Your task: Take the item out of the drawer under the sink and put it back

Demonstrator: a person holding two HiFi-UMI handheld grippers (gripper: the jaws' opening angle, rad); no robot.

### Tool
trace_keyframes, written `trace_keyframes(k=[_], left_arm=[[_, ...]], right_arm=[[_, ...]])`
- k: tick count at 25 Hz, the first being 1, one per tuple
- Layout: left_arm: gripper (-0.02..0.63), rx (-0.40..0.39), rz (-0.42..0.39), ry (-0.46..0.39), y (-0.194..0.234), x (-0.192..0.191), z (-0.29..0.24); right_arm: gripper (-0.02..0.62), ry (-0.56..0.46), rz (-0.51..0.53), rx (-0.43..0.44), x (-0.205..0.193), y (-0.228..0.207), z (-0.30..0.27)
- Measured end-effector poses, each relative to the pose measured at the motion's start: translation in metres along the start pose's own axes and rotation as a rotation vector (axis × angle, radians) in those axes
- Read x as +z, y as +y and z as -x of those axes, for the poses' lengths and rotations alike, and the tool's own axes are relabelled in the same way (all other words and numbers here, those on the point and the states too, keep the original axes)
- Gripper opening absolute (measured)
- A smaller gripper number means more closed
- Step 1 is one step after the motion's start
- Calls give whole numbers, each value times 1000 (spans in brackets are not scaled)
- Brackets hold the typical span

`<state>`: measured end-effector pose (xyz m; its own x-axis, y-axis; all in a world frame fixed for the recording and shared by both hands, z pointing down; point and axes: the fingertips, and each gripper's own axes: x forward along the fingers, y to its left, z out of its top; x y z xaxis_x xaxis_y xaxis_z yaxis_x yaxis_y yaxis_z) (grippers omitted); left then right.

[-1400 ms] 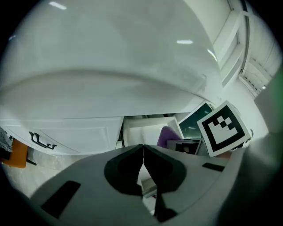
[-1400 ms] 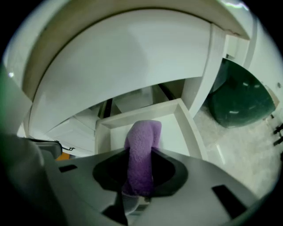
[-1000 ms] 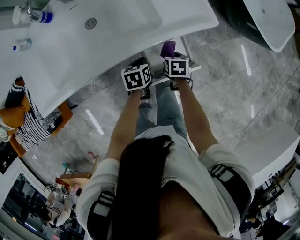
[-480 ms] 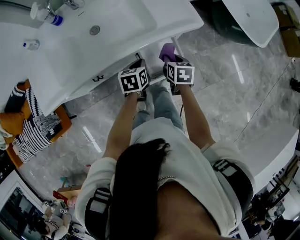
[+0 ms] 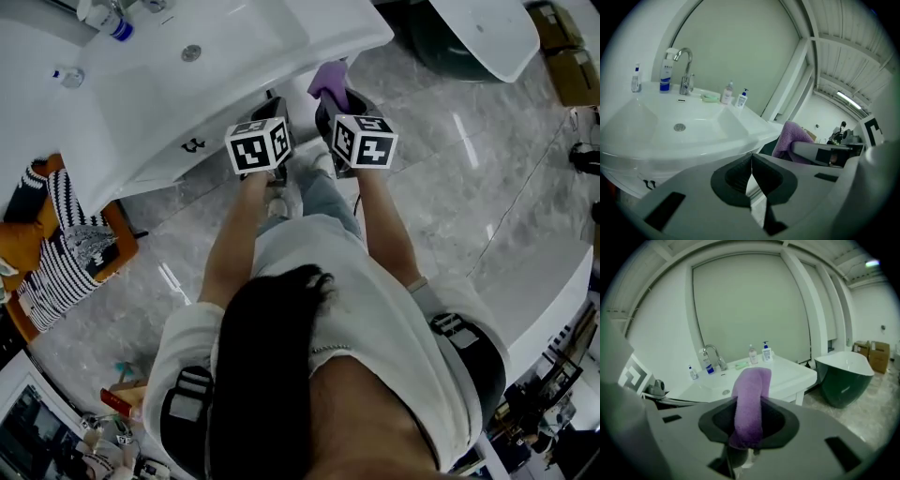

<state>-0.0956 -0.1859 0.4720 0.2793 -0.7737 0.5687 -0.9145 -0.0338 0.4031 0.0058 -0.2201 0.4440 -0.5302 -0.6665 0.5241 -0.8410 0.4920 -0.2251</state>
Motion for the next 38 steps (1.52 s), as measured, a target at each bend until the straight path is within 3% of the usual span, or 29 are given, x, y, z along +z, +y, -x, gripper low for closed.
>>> trace_keyframes(k=[5, 14, 25, 38], left_arm=[[5, -12, -13, -71, -14, 11, 23], [5, -49, -74, -133, -26, 15, 42], [4, -34, -166, -249, -33, 32, 51], [5, -55, -200, -249, -41, 30, 51]], right_arm=[[117, -93, 51, -22, 15, 16, 24], [117, -162, 124, -48, 15, 40, 44], [117, -156, 155, -59, 17, 41, 46], [117, -159, 163, -93, 17, 43, 52]])
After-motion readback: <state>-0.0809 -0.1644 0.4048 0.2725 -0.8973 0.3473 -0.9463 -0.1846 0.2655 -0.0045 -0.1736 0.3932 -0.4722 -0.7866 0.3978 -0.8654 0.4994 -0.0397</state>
